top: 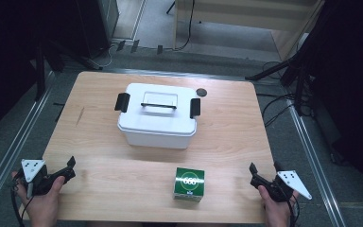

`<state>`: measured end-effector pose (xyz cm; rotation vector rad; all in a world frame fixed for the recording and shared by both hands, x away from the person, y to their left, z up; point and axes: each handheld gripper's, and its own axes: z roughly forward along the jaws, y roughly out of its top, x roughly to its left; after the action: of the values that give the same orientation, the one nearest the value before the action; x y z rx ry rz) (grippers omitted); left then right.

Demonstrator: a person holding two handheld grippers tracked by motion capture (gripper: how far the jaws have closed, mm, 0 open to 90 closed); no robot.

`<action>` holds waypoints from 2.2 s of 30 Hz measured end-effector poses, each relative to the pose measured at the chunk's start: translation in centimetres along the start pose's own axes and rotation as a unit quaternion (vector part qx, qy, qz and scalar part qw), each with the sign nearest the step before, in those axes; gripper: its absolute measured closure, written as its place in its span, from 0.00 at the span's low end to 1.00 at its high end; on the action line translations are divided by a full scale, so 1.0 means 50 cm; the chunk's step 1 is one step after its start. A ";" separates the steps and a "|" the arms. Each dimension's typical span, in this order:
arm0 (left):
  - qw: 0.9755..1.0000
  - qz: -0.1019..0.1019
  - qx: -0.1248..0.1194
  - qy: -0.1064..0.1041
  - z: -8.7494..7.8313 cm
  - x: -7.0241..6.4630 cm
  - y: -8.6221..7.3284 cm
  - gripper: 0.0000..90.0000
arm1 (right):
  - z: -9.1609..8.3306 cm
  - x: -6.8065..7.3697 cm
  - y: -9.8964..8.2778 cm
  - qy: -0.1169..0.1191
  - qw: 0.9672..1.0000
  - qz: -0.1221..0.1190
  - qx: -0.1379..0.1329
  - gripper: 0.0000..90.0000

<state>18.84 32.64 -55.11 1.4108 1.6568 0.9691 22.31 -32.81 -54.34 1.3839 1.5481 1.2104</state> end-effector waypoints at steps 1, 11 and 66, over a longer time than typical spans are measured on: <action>1.000 0.004 0.003 0.002 0.002 -0.002 0.001 0.00 | 0.001 0.006 -0.001 -0.005 1.000 -0.013 0.000 0.14; 1.000 0.020 0.003 0.007 -0.012 -0.050 0.007 0.21 | 0.004 0.030 -0.005 -0.032 0.999 -0.031 0.017 0.41; 0.943 0.099 0.115 -0.297 -0.061 -0.492 -0.024 1.00 | -0.001 0.338 -0.009 0.199 0.968 -0.025 0.152 1.00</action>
<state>18.58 7.87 -53.28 1.8299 1.2112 0.3852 19.37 -16.17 -53.53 1.3316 2.1081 1.3191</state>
